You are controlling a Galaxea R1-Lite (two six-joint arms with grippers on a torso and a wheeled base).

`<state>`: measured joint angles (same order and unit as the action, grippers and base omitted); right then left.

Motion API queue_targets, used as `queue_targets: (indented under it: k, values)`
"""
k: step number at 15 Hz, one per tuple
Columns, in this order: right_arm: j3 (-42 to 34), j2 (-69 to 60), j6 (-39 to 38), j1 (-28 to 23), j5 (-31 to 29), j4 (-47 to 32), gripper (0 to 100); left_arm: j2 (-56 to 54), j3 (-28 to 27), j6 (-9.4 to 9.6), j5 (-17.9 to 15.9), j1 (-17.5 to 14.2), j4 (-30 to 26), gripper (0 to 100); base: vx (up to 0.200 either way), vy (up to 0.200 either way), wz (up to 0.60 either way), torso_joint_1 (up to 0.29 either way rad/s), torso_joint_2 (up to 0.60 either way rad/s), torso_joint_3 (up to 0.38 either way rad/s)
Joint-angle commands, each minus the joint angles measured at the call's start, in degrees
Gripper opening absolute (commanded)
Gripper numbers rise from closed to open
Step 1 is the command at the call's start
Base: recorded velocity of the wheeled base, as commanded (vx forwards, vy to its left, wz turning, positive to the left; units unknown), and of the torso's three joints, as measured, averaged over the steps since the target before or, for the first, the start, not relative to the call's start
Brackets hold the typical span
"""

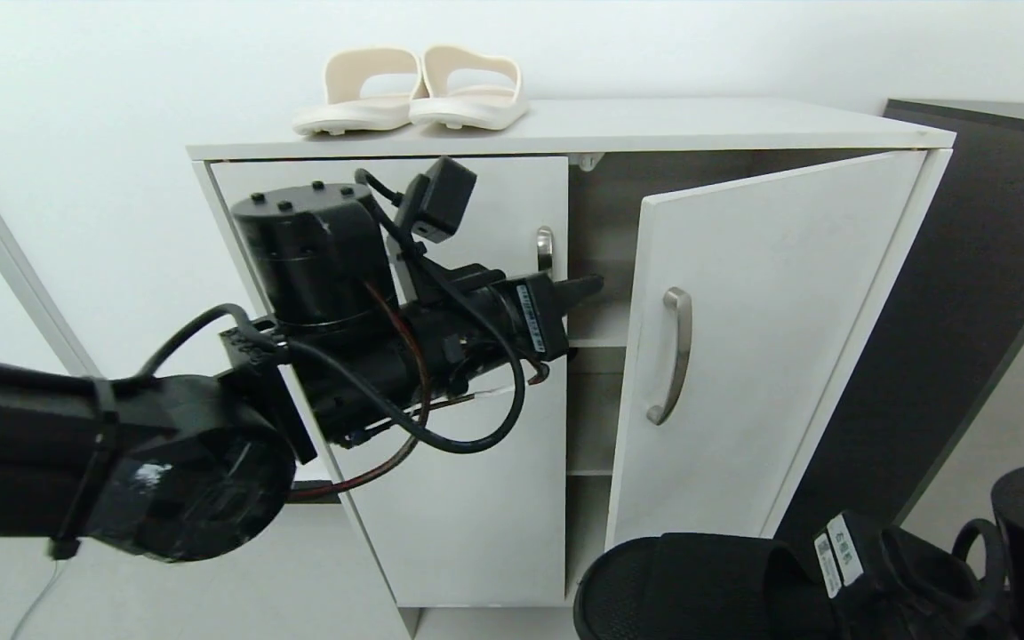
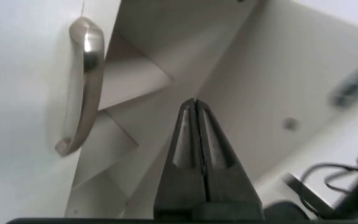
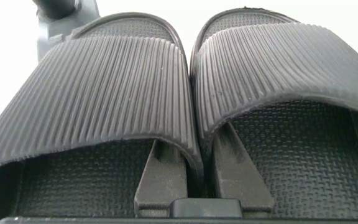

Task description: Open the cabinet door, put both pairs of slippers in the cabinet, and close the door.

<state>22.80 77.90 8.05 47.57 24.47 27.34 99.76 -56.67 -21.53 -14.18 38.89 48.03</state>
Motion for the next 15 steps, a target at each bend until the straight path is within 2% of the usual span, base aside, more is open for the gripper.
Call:
queue_targets:
  k: [1, 3, 4, 8, 12, 15]
  values:
    - [-0.6, 0.0, 0.0, 0.5, 0.2, -0.1, 0, 3.8, -1.0, 0.00, 0.0, 0.2, 0.1, 0, 0.000, 0.000, 0.00, 0.000, 0.00, 0.000]
    - [-1.8, -0.1, 0.2, 1.5, 0.3, 0.2, 0, 4.0, -1.2, 0.00, 0.1, 0.2, 0.2, 0, 0.000, 0.000, 0.00, 0.000, 0.00, 0.000]
    - [-1.9, -0.1, 0.1, 1.9, 0.3, 0.1, 0, 4.3, -1.4, 0.00, 0.0, 0.1, 0.2, 0, -0.200, 0.000, 0.00, 0.002, 0.00, 0.007]
    - [-2.2, 0.0, 0.1, 2.1, 0.3, 0.1, 0, 5.4, -1.6, 0.00, 0.1, 0.2, 0.3, 0, -0.200, -0.200, 0.00, 0.000, 0.00, 0.002]
    - [-5.4, -2.8, 0.8, 5.6, 0.5, 0.2, 0, 6.9, -2.8, 0.17, 0.2, 7.3, 1.1, 0, -0.200, -0.200, 0.00, 0.004, 0.00, 0.004]
    - [-6.2, -3.6, 3.0, 5.6, 2.9, 0.2, 0, 3.7, 1.7, 0.26, 0.4, 7.8, 4.0, 0, 0.000, 0.000, 0.00, 0.000, 0.00, 0.000]
